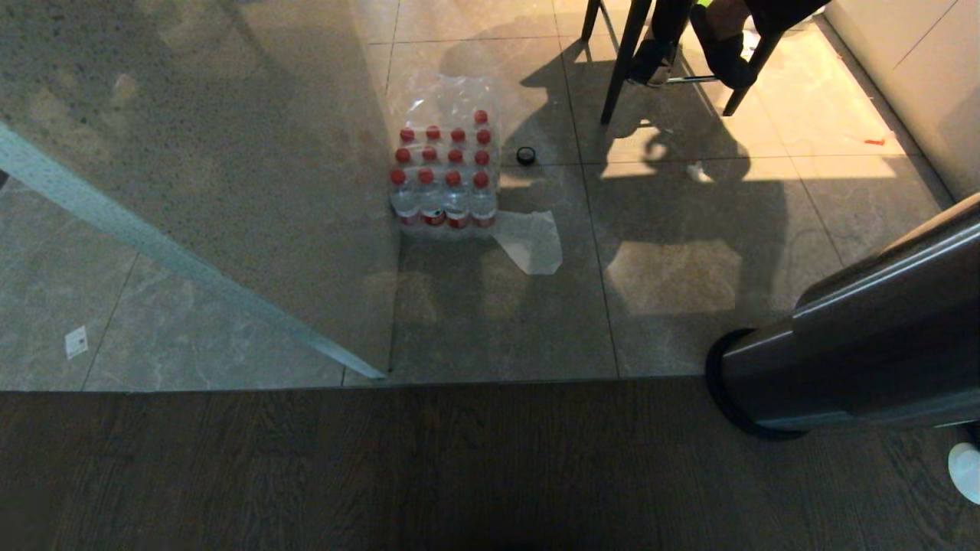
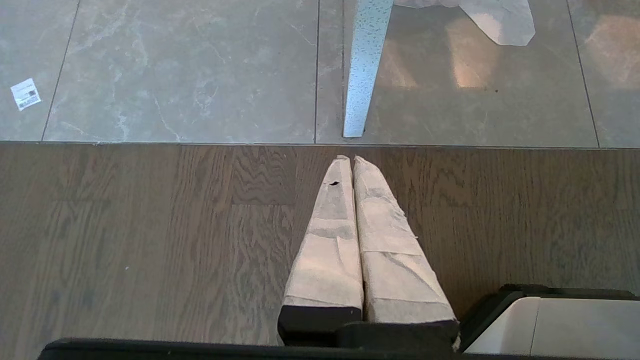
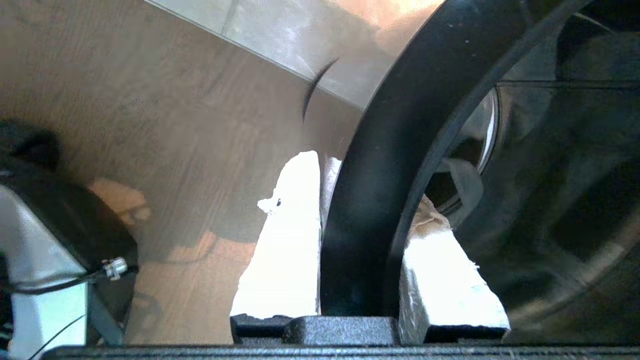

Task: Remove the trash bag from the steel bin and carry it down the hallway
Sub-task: Place the outer trash can on the ground

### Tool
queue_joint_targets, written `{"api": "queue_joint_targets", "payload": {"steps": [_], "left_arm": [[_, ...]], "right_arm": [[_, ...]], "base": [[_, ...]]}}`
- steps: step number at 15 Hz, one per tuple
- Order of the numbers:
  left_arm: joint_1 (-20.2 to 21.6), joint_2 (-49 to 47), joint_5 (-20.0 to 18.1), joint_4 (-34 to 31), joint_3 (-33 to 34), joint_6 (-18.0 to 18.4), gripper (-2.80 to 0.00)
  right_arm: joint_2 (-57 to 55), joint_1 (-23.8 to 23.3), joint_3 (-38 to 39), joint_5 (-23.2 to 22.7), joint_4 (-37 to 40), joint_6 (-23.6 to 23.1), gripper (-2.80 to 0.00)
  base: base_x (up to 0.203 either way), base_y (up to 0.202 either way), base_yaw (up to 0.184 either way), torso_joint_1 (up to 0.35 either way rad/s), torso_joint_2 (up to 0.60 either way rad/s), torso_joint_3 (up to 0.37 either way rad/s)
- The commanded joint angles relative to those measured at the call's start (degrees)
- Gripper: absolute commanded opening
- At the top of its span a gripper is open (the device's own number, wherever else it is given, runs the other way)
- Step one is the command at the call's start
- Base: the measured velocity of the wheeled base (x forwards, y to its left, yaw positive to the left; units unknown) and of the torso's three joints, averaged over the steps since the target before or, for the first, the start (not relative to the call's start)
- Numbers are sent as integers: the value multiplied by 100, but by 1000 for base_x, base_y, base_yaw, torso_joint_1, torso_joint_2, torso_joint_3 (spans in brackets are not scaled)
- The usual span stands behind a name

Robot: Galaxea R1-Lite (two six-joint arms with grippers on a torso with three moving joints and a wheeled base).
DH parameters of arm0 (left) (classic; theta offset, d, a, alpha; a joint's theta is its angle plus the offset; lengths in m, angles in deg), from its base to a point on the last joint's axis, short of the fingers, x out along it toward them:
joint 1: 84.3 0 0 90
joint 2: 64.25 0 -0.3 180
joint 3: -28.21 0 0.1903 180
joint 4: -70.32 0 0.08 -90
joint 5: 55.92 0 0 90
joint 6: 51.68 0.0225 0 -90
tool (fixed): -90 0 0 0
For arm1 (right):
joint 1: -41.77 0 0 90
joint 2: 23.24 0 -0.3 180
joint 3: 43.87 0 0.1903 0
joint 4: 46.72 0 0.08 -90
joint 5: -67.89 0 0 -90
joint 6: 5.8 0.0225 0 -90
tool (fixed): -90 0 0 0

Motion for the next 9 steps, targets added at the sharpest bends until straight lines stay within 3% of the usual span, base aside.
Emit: {"api": "queue_joint_targets", "payload": {"steps": [1, 5, 9], "left_arm": [[0, 2, 3, 0, 0, -1, -280], [0, 2, 3, 0, 0, -1, -280], [0, 2, 3, 0, 0, -9, -280]], "right_arm": [[267, 7, -81, -92, 128, -119, -280], [596, 129, -116, -201, 351, -164, -280], [863, 692, -167, -205, 800, -110, -280]], "base": [[0, 0, 0, 0, 0, 0], [0, 0, 0, 0, 0, 0], [0, 0, 0, 0, 0, 0]]}}
